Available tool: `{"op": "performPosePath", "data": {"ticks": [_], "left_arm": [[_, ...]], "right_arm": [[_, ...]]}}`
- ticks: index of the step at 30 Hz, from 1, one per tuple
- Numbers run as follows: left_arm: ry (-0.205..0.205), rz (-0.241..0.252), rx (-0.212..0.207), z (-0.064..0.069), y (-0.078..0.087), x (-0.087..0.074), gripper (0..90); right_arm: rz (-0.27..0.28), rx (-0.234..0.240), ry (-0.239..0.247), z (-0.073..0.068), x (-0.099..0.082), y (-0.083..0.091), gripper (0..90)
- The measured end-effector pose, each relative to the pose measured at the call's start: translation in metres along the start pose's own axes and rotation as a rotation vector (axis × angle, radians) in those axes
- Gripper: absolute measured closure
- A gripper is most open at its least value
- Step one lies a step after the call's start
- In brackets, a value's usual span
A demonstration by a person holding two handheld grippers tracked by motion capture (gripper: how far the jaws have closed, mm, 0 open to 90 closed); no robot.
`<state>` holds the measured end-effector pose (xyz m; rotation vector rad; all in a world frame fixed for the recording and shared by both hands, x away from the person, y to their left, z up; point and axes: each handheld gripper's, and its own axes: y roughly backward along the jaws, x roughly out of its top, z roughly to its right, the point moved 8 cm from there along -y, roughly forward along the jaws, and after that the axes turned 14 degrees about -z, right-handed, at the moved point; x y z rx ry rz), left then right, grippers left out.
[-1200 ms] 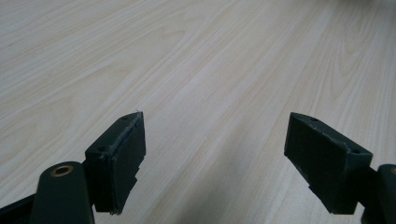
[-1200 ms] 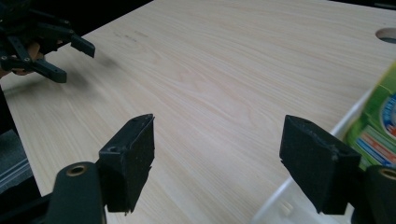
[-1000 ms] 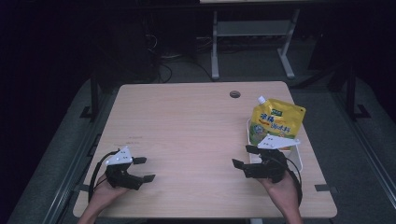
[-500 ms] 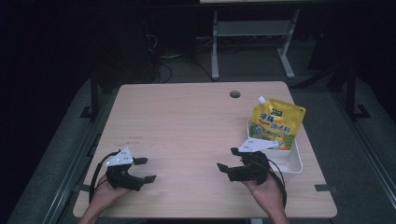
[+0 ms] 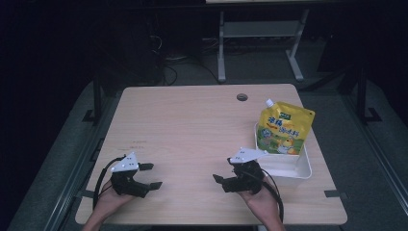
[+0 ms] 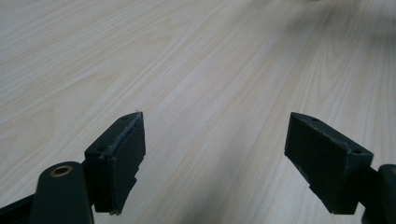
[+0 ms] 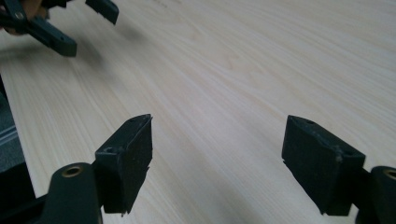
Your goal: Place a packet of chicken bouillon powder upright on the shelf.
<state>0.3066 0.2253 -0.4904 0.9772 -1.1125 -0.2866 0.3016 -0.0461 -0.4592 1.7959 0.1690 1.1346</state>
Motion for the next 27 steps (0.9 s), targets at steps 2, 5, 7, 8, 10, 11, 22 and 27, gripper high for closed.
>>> {"op": "performPosePath", "data": {"ticks": [2, 5, 7, 8, 10, 11, 22, 27], "left_arm": [[0.001, 0.002, -0.001, 0.0, 0.0, 0.0, 20.0], [-0.002, 0.002, -0.001, 0.0, 0.0, 0.0, 20.0], [-0.003, 0.002, -0.005, 0.0, 0.0, 0.001, 20.0], [-0.003, 0.006, -0.01, 0.001, 0.0, 0.001, 20.0], [-0.01, 0.007, -0.012, 0.003, -0.001, 0.003, 20.0], [-0.014, 0.005, -0.013, 0.004, -0.001, 0.003, 20.0], [-0.036, -0.002, -0.034, 0.012, -0.008, 0.006, 20.0], [-0.044, -0.016, -0.035, 0.014, -0.011, 0.006, 20.0]], "right_arm": [[-0.01, 0.003, 0.003, -0.002, -0.002, -0.005, 23.7], [-0.019, 0.007, 0.003, -0.006, -0.005, -0.011, 23.6], [-0.031, 0.012, 0.007, -0.009, -0.008, -0.016, 22.9], [-0.04, 0.02, 0.012, -0.011, -0.009, -0.019, 22.4], [-0.052, 0.032, 0.02, -0.015, -0.011, -0.023, 22.2], [-0.053, 0.034, 0.024, -0.017, -0.011, -0.025, 22.3], [-0.055, 0.064, 0.008, -0.018, -0.02, -0.036, 21.8], [-0.061, 0.072, 0.002, -0.018, -0.021, -0.039, 21.4]]}}
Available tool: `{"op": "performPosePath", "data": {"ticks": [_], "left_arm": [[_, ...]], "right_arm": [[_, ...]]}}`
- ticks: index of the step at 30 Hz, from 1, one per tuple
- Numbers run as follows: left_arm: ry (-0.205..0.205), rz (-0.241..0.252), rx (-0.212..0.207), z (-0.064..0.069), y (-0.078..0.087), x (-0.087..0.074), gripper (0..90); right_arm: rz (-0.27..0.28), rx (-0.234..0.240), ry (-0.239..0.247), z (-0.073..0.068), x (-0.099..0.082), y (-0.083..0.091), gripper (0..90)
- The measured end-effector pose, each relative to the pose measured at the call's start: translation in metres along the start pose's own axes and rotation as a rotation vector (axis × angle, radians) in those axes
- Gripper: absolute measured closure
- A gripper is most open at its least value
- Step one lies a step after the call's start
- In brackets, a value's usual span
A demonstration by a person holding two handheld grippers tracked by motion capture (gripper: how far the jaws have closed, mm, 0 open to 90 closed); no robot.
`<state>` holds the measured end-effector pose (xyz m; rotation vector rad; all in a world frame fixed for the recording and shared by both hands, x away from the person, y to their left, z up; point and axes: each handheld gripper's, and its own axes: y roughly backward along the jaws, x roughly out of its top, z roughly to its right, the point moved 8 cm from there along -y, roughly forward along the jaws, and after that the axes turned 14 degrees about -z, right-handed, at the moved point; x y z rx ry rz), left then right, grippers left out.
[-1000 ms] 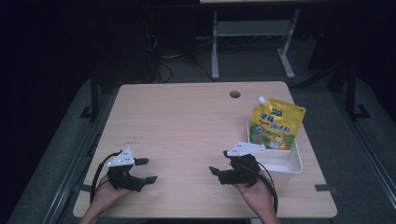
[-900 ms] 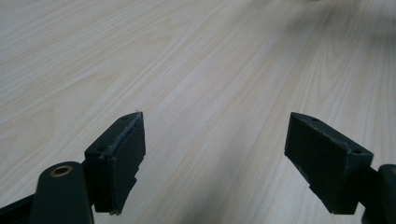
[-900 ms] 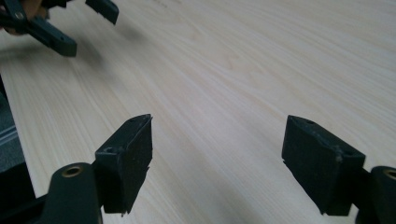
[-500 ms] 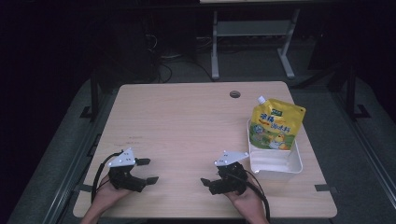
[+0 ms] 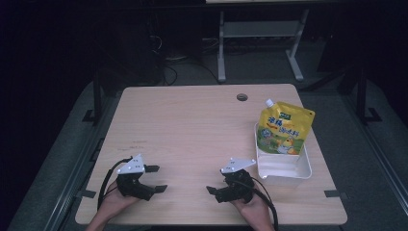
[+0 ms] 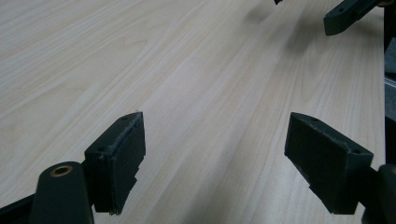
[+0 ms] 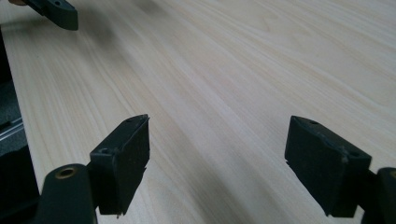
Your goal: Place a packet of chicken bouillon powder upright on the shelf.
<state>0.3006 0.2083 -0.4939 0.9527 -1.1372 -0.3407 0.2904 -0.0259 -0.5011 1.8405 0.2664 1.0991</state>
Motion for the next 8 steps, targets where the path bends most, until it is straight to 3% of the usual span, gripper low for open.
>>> {"op": "performPosePath", "data": {"ticks": [8], "left_arm": [[0.004, 0.004, 0.002, -0.0003, 0.0001, -0.0004, 20.0]], "right_arm": [[-0.007, -0.015, 0.027, -0.0037, 0.0001, -0.0018, 20.5]]}}
